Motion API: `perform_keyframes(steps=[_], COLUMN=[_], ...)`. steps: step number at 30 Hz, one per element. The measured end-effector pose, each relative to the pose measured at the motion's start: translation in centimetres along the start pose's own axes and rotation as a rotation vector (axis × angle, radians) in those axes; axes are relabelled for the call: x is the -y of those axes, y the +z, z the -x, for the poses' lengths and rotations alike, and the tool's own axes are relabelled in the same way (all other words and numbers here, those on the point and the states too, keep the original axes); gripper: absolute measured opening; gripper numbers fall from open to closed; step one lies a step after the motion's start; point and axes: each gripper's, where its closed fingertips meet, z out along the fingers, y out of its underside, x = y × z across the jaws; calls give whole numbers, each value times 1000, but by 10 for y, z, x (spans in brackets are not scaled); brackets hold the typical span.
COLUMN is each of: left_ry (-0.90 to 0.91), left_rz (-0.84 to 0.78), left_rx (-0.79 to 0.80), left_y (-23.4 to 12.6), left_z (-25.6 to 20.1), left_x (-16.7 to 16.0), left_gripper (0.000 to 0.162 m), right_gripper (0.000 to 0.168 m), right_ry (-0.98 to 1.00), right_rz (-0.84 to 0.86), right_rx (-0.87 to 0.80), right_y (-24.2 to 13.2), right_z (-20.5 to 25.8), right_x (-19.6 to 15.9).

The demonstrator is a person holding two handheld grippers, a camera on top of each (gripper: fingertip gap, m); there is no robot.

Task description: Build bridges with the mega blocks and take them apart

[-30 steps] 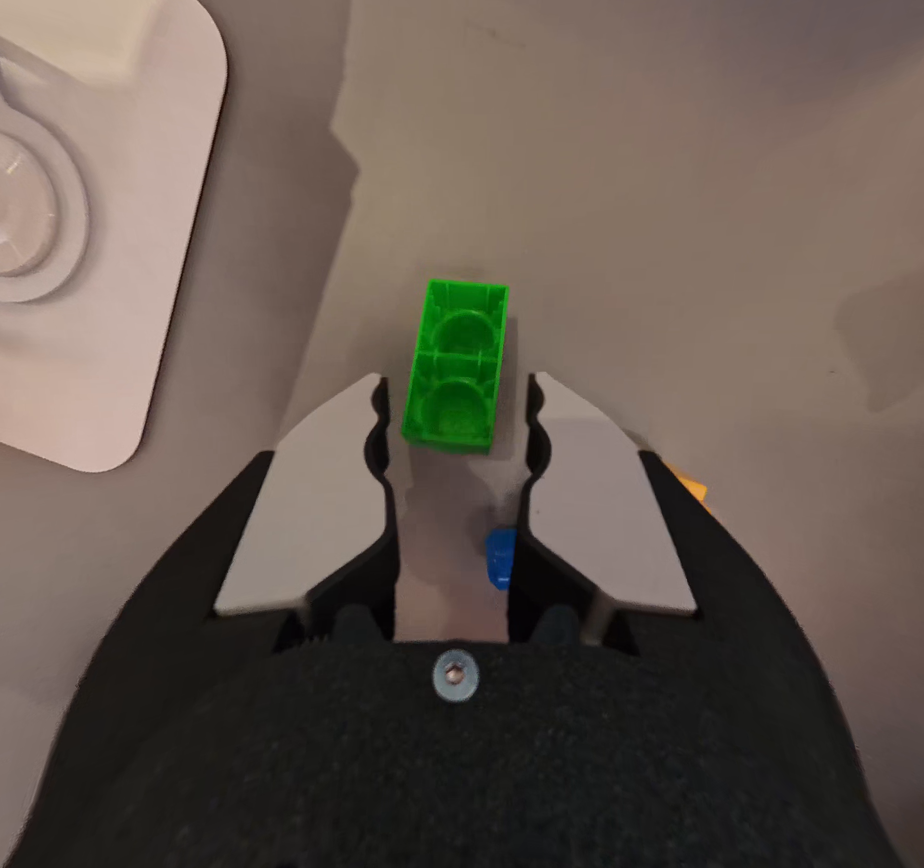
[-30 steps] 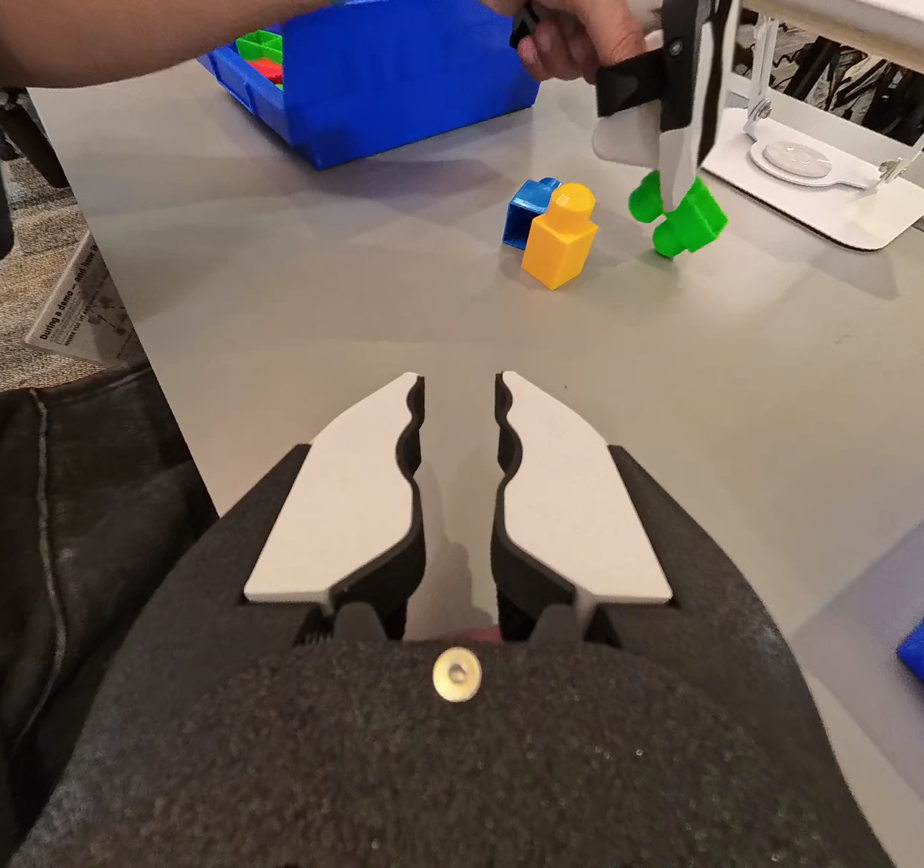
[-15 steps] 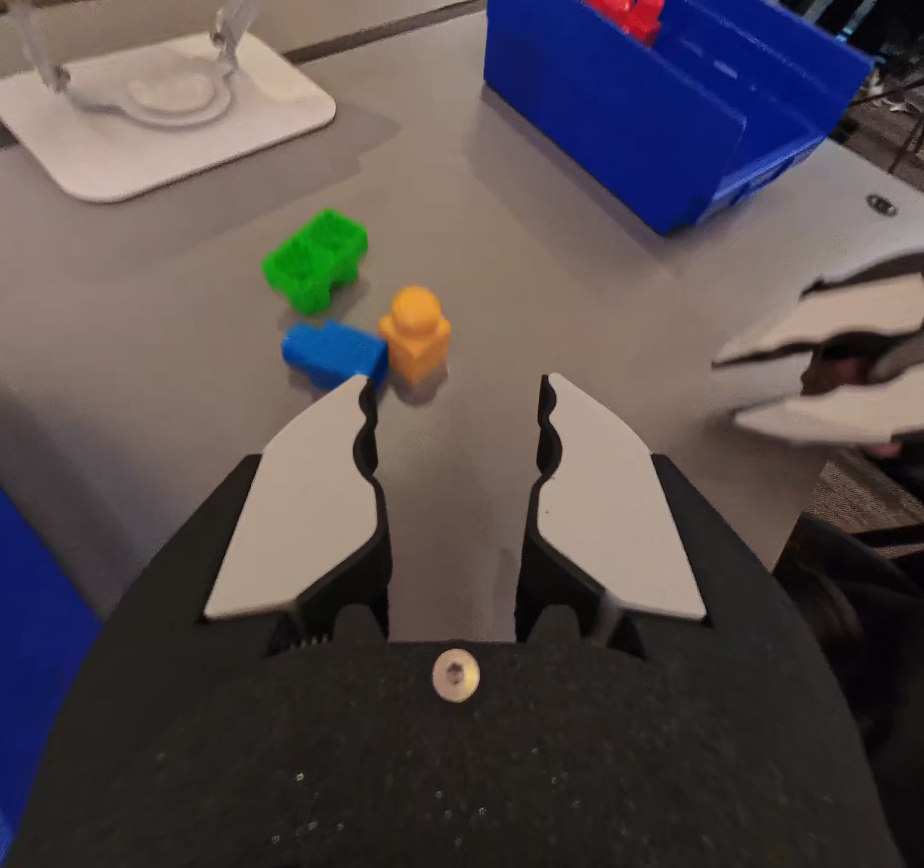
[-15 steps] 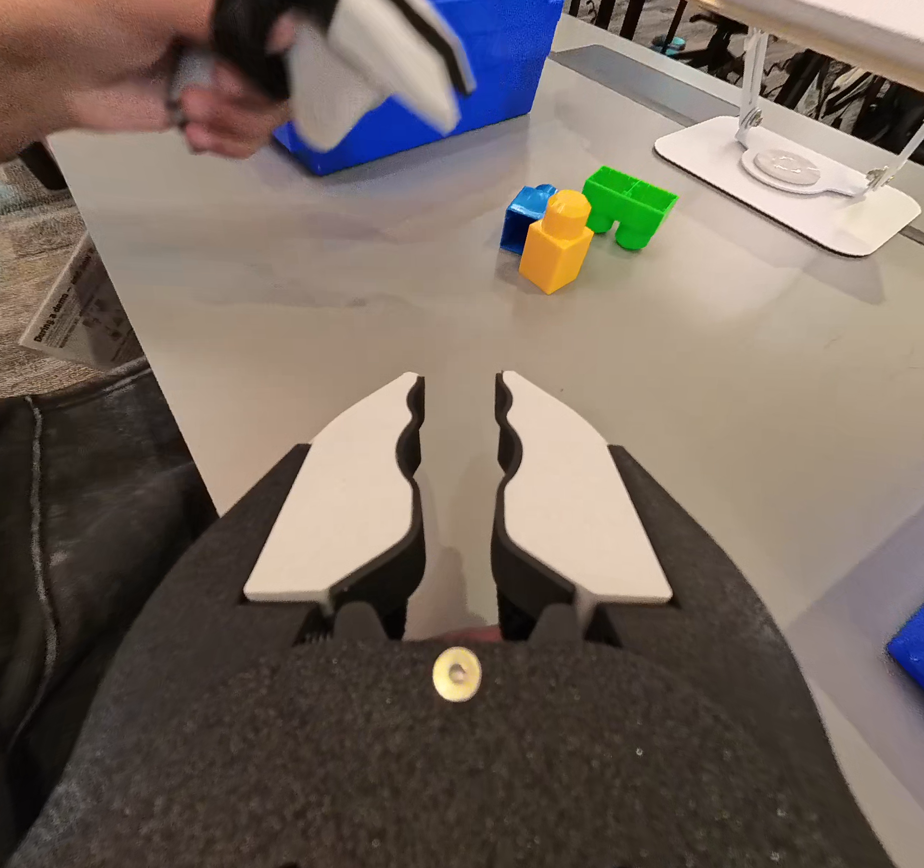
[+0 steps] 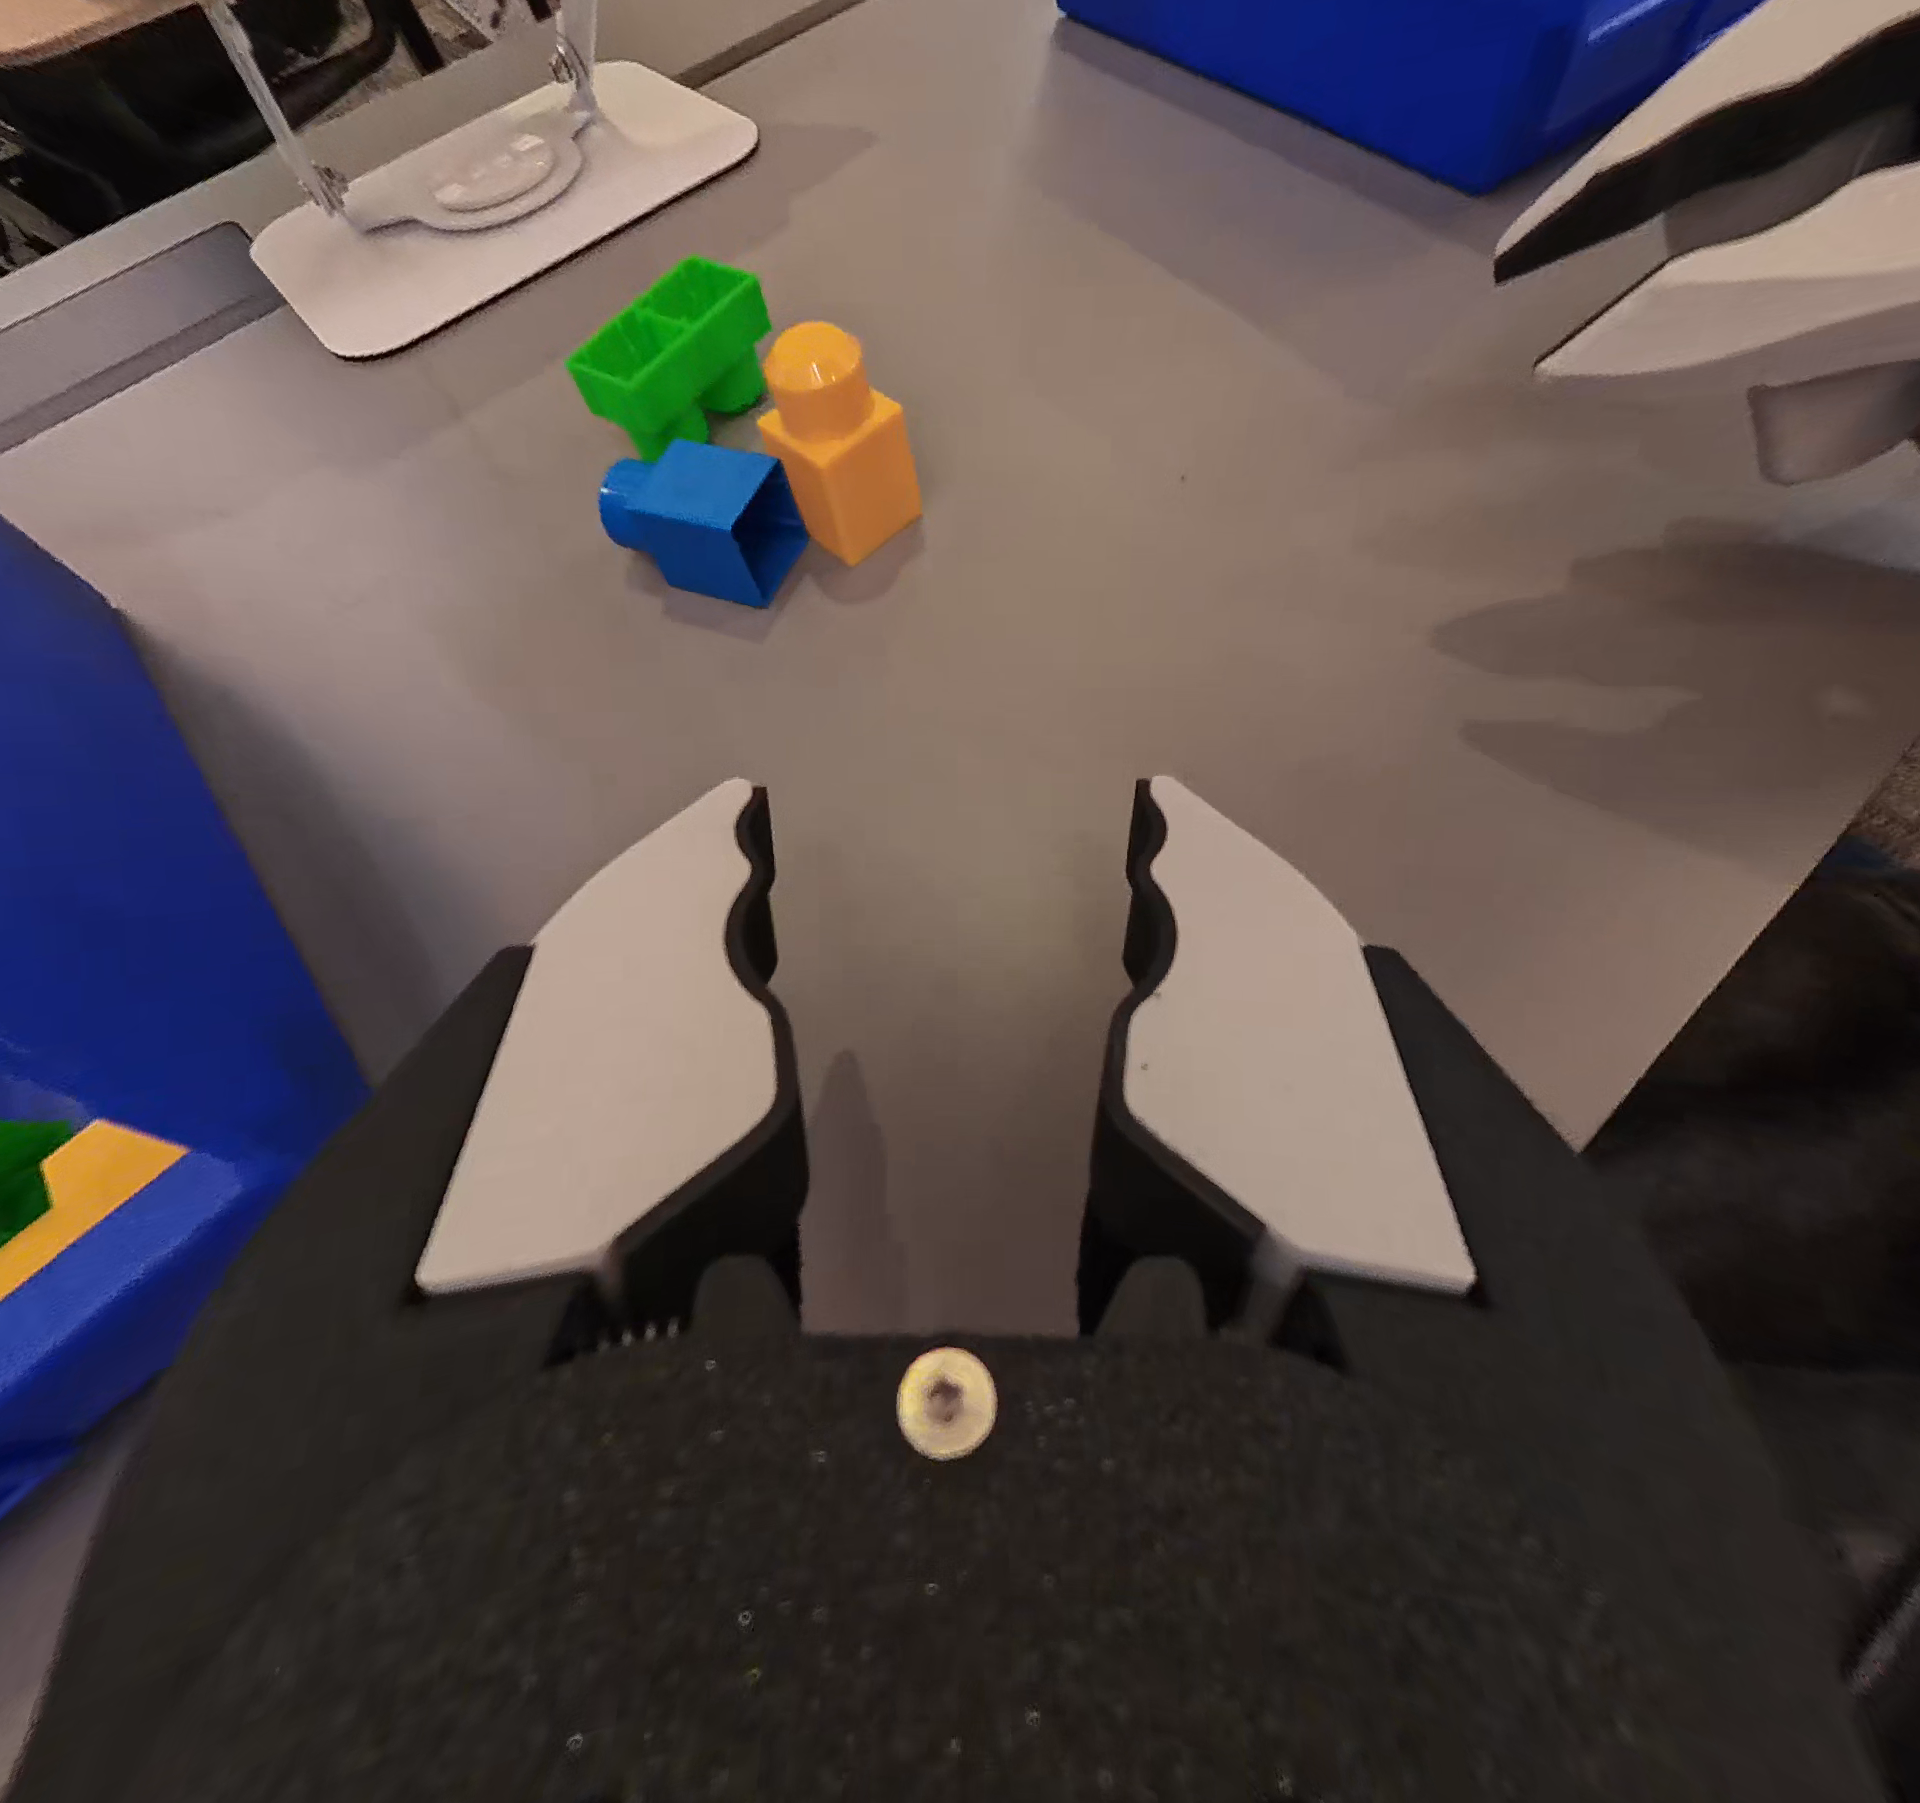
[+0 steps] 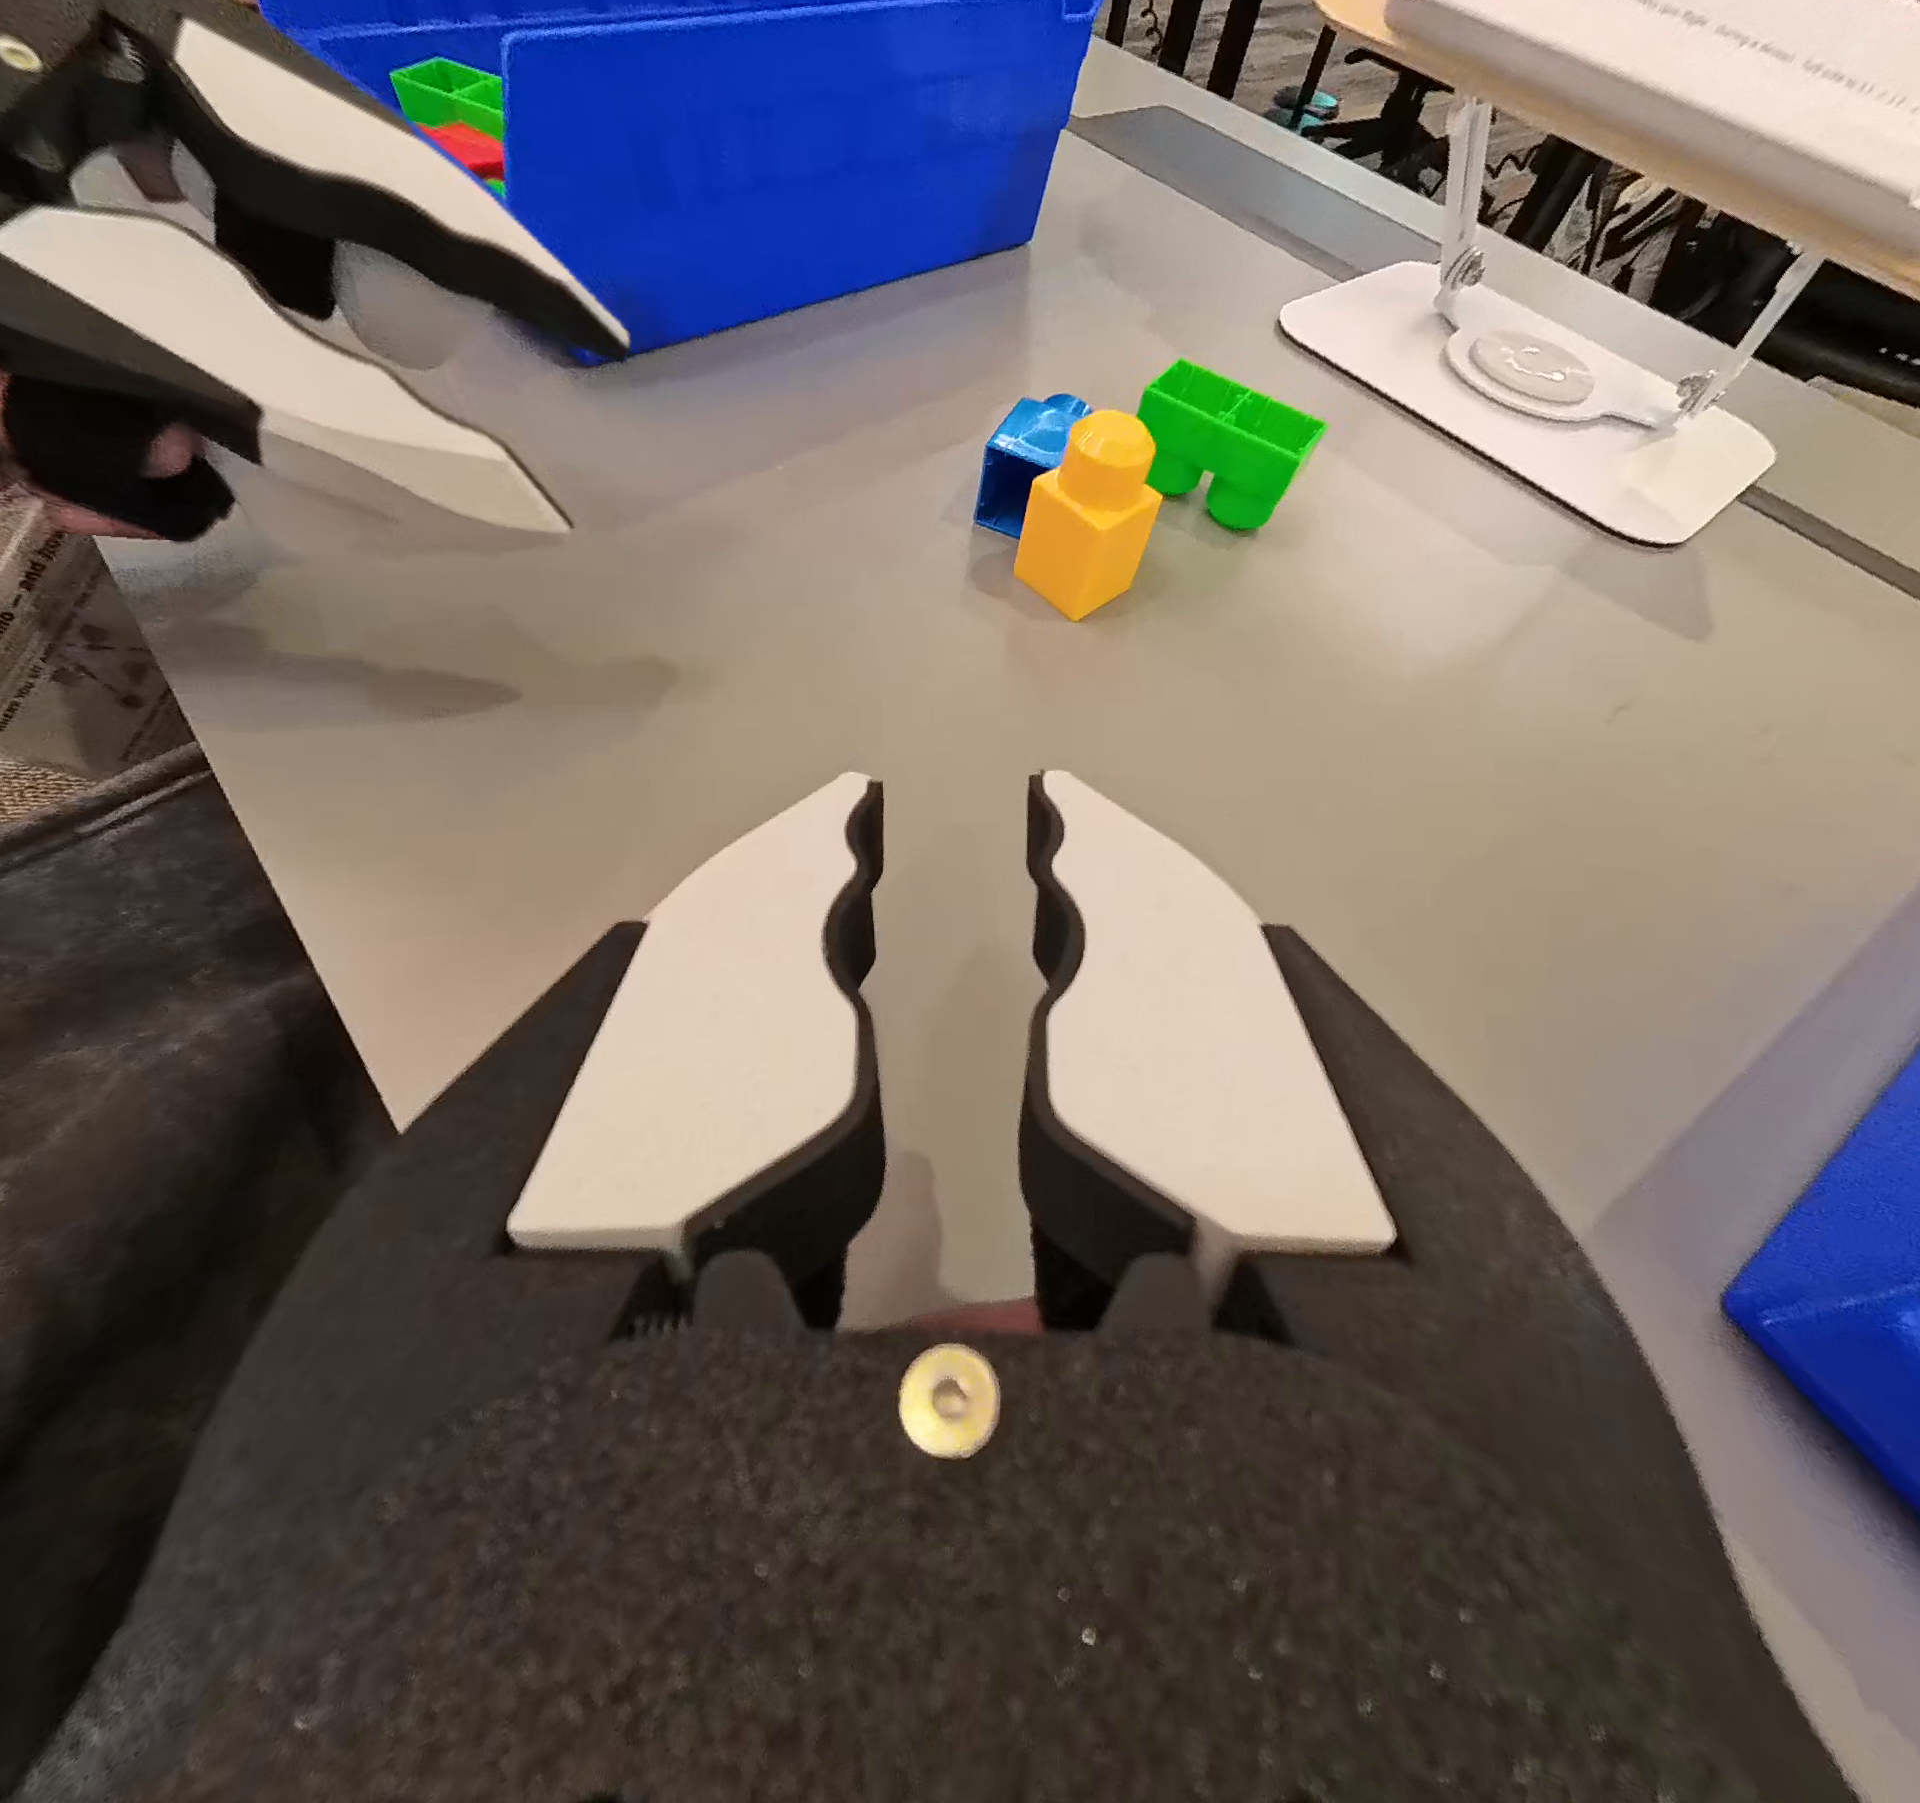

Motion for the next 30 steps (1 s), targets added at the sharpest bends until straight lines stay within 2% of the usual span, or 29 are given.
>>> perform_keyframes(steps=[7,14,19,23,28,29,30], left_ry=[10,59,226,303,269,260,245], left_rz=[43,127,131,151,261,267,270], left_rx=[-26,-67,-84,-134,-169,-169,-175], left_y=[15,59,90,114,134,135,136], left_z=[2,33,37,29,33,35,36], left_x=[-2,15,42,58,52,51,50], left_gripper=[65,68,71,66,64,61,50], right_gripper=[26,26,26,26,26,26,26], right_ry=[-4,12,29,32,30,30,33], right_rz=[19,24,19,23,20,18,17], right_rx=[1,6,4,3,-3,-5,-4], right_y=[1,3,1,2,0,0,-1], right_z=[1,-2,-6,-8,-10,-11,-12], right_x=[-8,-11,-12,-13,-12,-12,-12])
